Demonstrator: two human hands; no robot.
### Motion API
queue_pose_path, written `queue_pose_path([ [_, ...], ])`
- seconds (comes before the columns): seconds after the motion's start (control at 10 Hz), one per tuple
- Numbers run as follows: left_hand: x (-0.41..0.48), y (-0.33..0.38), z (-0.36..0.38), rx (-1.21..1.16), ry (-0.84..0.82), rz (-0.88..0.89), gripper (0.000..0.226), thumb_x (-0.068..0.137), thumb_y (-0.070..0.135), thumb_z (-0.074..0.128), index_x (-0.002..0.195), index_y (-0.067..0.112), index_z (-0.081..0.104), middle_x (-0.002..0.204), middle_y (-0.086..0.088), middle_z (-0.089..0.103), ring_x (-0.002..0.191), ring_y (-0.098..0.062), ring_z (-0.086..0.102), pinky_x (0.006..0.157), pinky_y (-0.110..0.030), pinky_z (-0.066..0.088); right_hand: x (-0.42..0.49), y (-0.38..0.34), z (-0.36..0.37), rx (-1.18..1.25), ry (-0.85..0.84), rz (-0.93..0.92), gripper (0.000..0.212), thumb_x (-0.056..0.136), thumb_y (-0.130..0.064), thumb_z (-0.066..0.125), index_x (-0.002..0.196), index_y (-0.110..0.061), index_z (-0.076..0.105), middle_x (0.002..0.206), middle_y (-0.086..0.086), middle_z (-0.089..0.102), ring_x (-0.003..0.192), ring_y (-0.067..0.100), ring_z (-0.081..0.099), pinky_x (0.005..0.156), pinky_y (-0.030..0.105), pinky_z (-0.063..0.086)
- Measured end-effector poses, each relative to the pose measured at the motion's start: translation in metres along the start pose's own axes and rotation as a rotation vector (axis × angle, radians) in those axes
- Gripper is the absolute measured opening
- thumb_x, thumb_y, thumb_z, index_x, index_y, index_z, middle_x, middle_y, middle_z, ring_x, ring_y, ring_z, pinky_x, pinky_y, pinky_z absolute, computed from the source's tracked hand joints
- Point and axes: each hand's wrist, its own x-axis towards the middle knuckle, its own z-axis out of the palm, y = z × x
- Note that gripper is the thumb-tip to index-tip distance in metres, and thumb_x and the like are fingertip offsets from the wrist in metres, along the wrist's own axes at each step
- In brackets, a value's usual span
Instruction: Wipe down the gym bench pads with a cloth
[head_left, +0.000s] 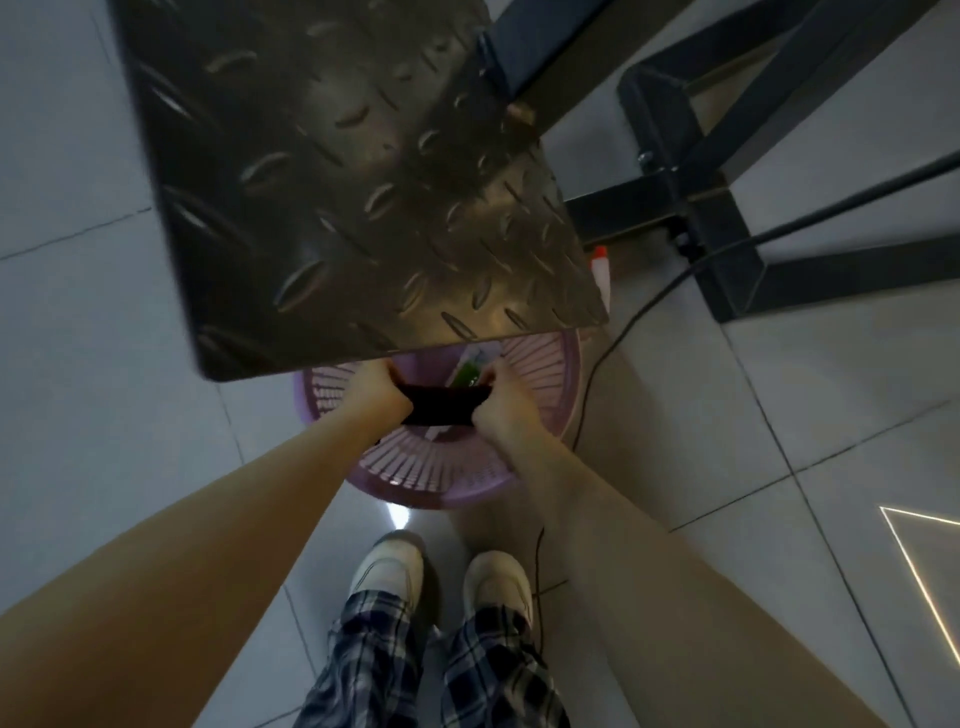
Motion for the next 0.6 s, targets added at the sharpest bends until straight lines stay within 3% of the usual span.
queue_pose_path([
  [0.1, 0.024, -0.004, 0.015, 0.102, 0.012, -0.018, 0.032, 0.082, -0.001, 0.066, 0.113, -0.001, 0.057, 0.116, -0.023, 0.061, 0.109, -0.036, 0.059, 0.090, -0.042, 0.050, 0.027, 0.006, 0.013, -0.116, -0.063, 0.080, 0.039, 0.094, 0.000, 0.045, 0.133, -0.001, 0.041, 0.131, 0.020, 0.049, 0.107, 0.031, 0.052, 0.063, 0.011, 0.038],
  [0.2, 0.040, -0.006, 0.024, 0.153, -0.017, -0.028, 0.027, 0.084, 0.003, 0.066, 0.111, 0.003, 0.062, 0.119, -0.018, 0.062, 0.112, -0.032, 0.059, 0.091, -0.035, 0.048, 0.039, 0.011, 0.019, -0.266, -0.146, 0.129, 0.040, 0.092, -0.008, 0.050, 0.131, -0.007, 0.044, 0.128, 0.018, 0.050, 0.111, 0.030, 0.051, 0.092, 0.029, 0.045],
  [0.3, 0.046, -0.004, 0.026, 0.163, -0.044, -0.022, 0.028, 0.086, 0.005, 0.066, 0.113, 0.005, 0.063, 0.122, -0.015, 0.060, 0.115, -0.029, 0.056, 0.085, -0.028, 0.043, 0.039, 0.010, 0.017, -0.290, -0.157, 0.143, 0.043, 0.087, -0.012, 0.054, 0.129, -0.015, 0.048, 0.124, 0.013, 0.052, 0.111, 0.033, 0.053, 0.100, 0.046, 0.045],
  [0.4, 0.038, -0.002, 0.023, 0.246, -0.068, 0.010, 0.035, 0.090, 0.012, 0.063, 0.124, 0.007, 0.057, 0.133, -0.014, 0.054, 0.124, -0.028, 0.050, 0.096, -0.027, 0.039, 0.033, 0.001, 0.012, -0.288, -0.174, 0.135, 0.025, 0.089, -0.009, 0.051, 0.114, -0.012, 0.053, 0.117, 0.011, 0.050, 0.105, 0.029, 0.052, 0.100, 0.041, 0.045],
  [0.5, 0.018, 0.005, 0.014, 0.274, -0.131, 0.036, 0.039, 0.097, 0.013, 0.051, 0.134, 0.003, 0.049, 0.139, -0.016, 0.050, 0.128, -0.030, 0.047, 0.104, -0.032, 0.035, 0.018, -0.014, -0.002, -0.347, -0.193, 0.050, 0.030, 0.090, -0.005, 0.056, 0.120, -0.005, 0.056, 0.115, 0.011, 0.055, 0.104, 0.026, 0.055, 0.082, 0.019, 0.046],
  [0.6, -0.001, 0.011, 0.003, 0.258, -0.153, 0.052, 0.035, 0.098, 0.014, 0.048, 0.131, 0.002, 0.053, 0.134, -0.017, 0.054, 0.123, -0.030, 0.051, 0.100, -0.032, 0.038, -0.006, -0.024, -0.014, -0.398, -0.189, -0.017, 0.031, 0.087, -0.004, 0.060, 0.118, -0.003, 0.059, 0.119, 0.014, 0.060, 0.111, 0.028, 0.056, 0.088, 0.024, 0.043],
])
